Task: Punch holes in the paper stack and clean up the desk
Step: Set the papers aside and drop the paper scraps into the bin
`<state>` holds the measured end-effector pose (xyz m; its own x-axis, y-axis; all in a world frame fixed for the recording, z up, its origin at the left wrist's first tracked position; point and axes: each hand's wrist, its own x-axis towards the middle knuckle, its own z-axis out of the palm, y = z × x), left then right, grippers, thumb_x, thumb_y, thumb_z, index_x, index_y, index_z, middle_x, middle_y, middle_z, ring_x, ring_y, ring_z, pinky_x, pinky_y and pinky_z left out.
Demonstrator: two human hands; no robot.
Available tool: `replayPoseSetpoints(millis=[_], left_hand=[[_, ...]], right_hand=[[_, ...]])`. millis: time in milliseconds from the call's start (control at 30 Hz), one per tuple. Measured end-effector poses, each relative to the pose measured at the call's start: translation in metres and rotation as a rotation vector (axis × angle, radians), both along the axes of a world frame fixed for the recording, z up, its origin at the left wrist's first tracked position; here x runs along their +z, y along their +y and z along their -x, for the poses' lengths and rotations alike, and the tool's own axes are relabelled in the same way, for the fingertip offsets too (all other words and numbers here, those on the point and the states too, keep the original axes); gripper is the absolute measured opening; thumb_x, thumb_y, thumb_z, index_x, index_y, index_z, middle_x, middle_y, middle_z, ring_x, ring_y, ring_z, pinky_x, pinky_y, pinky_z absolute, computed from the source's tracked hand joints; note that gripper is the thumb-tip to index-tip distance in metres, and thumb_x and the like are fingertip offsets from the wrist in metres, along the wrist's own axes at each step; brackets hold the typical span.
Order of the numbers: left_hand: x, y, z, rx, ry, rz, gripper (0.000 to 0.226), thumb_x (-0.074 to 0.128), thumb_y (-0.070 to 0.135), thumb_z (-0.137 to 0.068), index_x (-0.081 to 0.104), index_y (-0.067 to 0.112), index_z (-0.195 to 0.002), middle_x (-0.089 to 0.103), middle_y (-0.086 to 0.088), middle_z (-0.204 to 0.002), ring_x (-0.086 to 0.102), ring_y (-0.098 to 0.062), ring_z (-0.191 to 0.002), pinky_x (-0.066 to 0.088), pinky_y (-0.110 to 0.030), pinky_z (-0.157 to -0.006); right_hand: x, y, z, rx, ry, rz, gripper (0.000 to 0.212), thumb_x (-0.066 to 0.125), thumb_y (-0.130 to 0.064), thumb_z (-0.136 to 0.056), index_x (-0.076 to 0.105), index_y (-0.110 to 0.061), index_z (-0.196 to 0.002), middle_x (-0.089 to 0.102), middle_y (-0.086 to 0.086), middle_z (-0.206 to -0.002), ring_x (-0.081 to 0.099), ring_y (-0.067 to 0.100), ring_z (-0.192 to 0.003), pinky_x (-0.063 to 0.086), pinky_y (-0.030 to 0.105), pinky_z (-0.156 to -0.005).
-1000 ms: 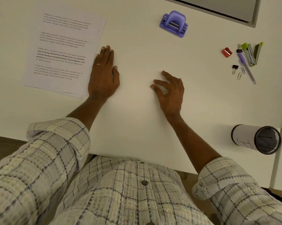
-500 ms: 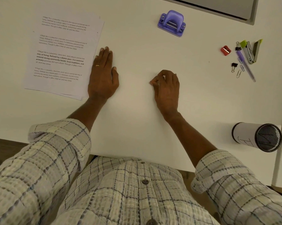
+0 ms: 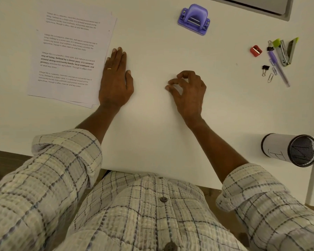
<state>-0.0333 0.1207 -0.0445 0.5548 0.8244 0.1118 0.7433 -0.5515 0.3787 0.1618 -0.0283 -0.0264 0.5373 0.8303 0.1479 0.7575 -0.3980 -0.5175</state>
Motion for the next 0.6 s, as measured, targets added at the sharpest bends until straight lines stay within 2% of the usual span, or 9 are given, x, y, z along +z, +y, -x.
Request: replayPoseSetpoints(millis=[167,400,467,600], left_hand=[[0.001,0.0,0.0,-0.002,0.004,0.009,0.056,0.034,0.024,-0.107,0.03,0.002,-0.158,0.028,-0.013,-0.167,0.021,-0.026,-0.157,0.018,-0.041,-0.129],[0.001,0.0,0.0,-0.002,-0.009,0.008,0.056,0.034,0.025,-0.106,0.031,0.002,-0.158,0.029,-0.014,-0.166,0.022,-0.026,-0.157,0.019,-0.042,-0.129],[0.0,0.0,0.0,0.0,-0.016,0.007,0.056,0.035,0.023,-0.106,0.031,0.002,-0.157,0.029,-0.014,-0.166,0.022,-0.026,-0.157,0.019,-0.042,-0.129],[-0.002,0.0,0.0,0.0,-0.018,-0.004,0.055,0.036,0.022,-0.106,0.031,0.001,-0.157,0.029,-0.014,-0.166,0.023,-0.025,-0.157,0.019,-0.042,-0.129]], right_hand=[[-0.002,0.0,0.001,0.041,-0.067,-0.01,0.02,0.067,-0.042,-0.093,0.075,-0.024,-0.091,0.065,-0.005,-0.11,0.061,0.015,-0.104,0.042,0.041,-0.1],[0.0,0.0,0.01,0.123,-0.301,0.089,0.025,0.051,-0.029,-0.104,0.068,-0.012,-0.097,0.064,0.004,-0.112,0.06,0.023,-0.107,0.041,0.044,-0.106],[0.008,-0.004,0.012,0.051,-0.18,0.071,0.022,0.05,-0.024,-0.104,0.066,-0.011,-0.099,0.063,0.003,-0.112,0.059,0.022,-0.106,0.045,0.038,-0.098],[0.038,-0.025,0.008,-0.297,0.498,-0.162,0.012,0.051,-0.008,-0.101,0.063,-0.005,-0.102,0.069,0.005,-0.104,0.066,0.021,-0.094,0.056,0.037,-0.086]])
